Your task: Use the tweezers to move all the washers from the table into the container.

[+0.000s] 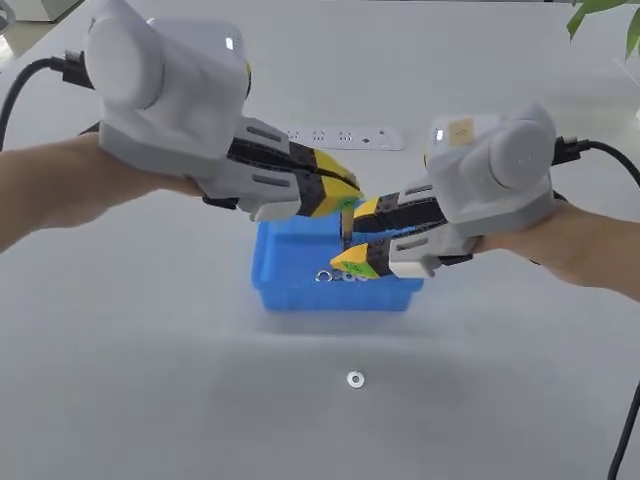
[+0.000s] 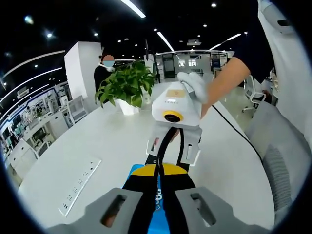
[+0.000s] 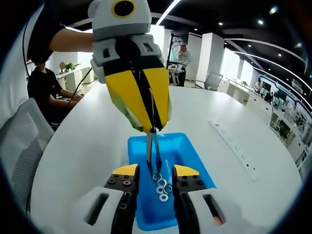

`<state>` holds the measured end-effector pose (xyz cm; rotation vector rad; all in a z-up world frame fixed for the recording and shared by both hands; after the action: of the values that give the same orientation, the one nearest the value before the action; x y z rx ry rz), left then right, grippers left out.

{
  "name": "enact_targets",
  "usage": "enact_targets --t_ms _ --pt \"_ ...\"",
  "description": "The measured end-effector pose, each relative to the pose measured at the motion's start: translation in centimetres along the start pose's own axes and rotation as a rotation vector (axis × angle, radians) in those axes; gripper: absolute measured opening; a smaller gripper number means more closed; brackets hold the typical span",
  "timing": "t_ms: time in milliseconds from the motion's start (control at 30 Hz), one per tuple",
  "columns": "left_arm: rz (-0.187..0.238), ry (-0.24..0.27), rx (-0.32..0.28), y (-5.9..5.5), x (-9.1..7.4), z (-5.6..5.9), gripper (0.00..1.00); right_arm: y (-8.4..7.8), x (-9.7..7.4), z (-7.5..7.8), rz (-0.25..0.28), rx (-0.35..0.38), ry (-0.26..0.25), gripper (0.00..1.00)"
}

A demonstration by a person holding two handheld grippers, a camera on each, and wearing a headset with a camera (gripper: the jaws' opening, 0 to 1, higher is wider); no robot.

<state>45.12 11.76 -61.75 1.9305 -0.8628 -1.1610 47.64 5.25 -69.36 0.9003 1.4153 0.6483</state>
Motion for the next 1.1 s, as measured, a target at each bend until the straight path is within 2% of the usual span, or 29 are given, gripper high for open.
enact_targets --t_ms 267,400,533,633,733,867,1000,1100 --pt "0.006 0.002 0.015 1.0 -0.5 0.7 0.05 -0.6 -1.4 -0.8 -0.009 0.005 -0.024 0.50" --pt "0.019 0.007 0.024 2.0 -0.8 1.1 0.05 -0.9 -2.4 -1.6 0.007 0.029 -0.020 0.57" --pt "0.029 0.010 0.033 2.4 -1.2 1.3 0.05 -1.2 -3.2 -2.6 0.016 0.044 -0.023 0.65" --pt "0.046 0.017 0.025 2.7 -1.6 2.2 0.05 -1.4 -3.8 -3.5 0.046 0.055 -0.047 0.67" --pt "0.048 0.020 0.007 2.2 -1.8 3.0 0.05 -1.5 -4.4 -4.7 0.074 0.058 -0.060 0.69" --pt "0.044 0.014 -0.012 2.0 -2.0 4.6 0.05 -2.3 -4.8 -6.0 0.070 0.062 -0.044 0.72" --pt "0.050 0.016 -0.019 2.0 -2.2 5.4 0.05 -3.6 -5.2 -6.7 0.054 0.060 -0.048 0.72" --pt "0.075 0.007 -0.014 2.1 -2.2 6.4 0.05 -4.7 -5.8 -7.2 0.053 0.091 -0.046 0.74"
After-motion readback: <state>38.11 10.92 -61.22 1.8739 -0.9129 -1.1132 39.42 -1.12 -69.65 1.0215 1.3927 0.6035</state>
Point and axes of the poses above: the centre of the closed fingertips' face, and the gripper's own axes: x roughly forward along the fingers, z roughly to its right, y roughly out of its top, the point moved 6 cm from there along -x, roughly backward along the fingers, and after that the axes turned 12 degrees about x, right-handed, at the moved point
